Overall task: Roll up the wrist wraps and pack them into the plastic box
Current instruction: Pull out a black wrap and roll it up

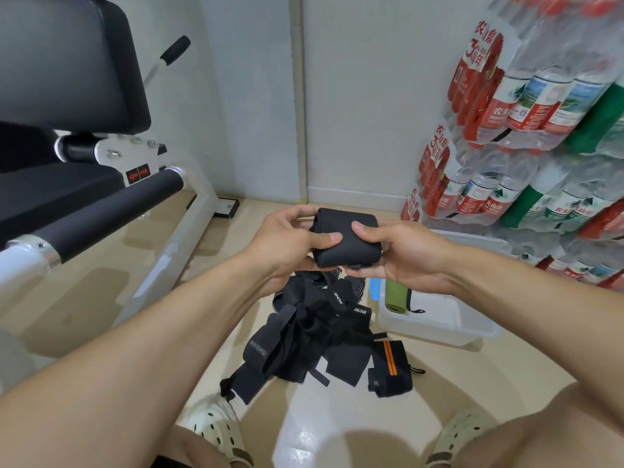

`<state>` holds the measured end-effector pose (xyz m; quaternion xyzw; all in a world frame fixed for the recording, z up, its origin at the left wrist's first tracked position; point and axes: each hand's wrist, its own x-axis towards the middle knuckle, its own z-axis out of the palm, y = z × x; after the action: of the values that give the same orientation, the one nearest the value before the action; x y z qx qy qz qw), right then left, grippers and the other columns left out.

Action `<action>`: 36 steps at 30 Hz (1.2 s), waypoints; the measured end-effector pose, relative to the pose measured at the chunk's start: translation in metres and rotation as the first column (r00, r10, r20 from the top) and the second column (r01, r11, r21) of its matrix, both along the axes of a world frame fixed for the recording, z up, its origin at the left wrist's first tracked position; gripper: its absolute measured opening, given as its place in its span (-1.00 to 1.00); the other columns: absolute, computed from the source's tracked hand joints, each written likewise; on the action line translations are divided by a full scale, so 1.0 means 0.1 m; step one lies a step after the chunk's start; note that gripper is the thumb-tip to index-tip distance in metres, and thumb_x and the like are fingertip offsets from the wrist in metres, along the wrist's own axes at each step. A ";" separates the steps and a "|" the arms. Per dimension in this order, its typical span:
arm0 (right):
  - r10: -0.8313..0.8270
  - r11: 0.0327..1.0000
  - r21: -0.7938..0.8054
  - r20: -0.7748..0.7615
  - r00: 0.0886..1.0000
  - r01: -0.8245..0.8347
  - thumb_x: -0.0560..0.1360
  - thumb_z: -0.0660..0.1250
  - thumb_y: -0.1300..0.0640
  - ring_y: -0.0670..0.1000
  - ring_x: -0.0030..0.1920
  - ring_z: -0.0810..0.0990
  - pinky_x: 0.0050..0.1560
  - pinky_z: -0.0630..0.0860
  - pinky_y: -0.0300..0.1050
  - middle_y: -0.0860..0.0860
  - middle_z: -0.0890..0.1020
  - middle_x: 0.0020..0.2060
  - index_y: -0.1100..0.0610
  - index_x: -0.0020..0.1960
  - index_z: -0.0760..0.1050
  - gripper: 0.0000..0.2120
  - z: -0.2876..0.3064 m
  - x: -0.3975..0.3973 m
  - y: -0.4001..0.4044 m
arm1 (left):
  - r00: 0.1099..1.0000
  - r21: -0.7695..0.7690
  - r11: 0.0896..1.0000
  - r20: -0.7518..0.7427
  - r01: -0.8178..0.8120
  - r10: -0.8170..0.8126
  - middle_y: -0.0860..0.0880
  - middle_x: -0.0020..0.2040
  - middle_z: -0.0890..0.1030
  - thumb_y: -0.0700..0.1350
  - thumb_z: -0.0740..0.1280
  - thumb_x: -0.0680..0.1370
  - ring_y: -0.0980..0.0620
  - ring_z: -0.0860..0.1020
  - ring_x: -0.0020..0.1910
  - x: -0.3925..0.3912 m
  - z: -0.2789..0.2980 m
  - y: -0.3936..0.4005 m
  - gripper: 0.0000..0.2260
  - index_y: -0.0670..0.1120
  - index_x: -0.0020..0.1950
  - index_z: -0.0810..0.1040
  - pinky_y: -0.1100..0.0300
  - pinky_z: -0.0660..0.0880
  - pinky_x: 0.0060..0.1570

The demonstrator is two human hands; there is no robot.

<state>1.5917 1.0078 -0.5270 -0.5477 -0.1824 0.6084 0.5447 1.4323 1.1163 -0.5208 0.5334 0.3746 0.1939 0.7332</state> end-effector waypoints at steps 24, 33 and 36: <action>0.067 0.992 0.077 0.367 0.928 -0.102 0.45 0.52 0.30 0.13 0.11 0.73 0.14 0.66 0.12 0.09 0.72 0.12 0.12 0.33 0.52 -0.52 -0.12 0.12 0.01 | 0.996 -0.111 0.993 -0.079 0.041 -0.050 -0.18 0.06 0.71 -0.08 0.53 0.49 -0.10 0.73 -0.05 0.10 -0.08 -0.08 -0.61 -0.24 0.21 0.55 -0.09 0.68 -0.05; 0.016 1.000 0.011 0.225 0.974 -0.019 0.39 0.54 0.36 0.10 0.18 0.70 0.32 0.51 -0.09 0.14 0.72 0.12 0.11 0.40 0.48 -0.38 -0.24 0.38 -0.09 | 0.906 0.265 0.923 -0.391 0.279 -0.161 -0.04 -0.08 0.71 -0.06 0.67 0.32 0.04 0.70 -0.22 0.10 -0.22 -0.15 -0.48 -0.09 0.14 0.48 0.12 0.63 -0.18; 0.002 1.000 0.020 0.237 0.972 -0.007 0.44 0.52 0.27 0.06 0.18 0.70 0.28 0.53 -0.09 0.07 0.72 0.16 0.15 0.38 0.53 -0.48 -0.29 0.37 -0.14 | 0.897 0.290 0.914 -0.416 0.284 -0.147 -0.03 -0.09 0.71 -0.04 0.67 0.33 0.06 0.71 -0.23 0.18 -0.21 -0.23 -0.47 -0.08 0.13 0.46 0.14 0.63 -0.22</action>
<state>1.6291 0.9937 -0.5562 -0.6102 -0.2537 0.5381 0.5233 1.4508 1.0934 -0.5417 0.7191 0.4095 0.0638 0.5578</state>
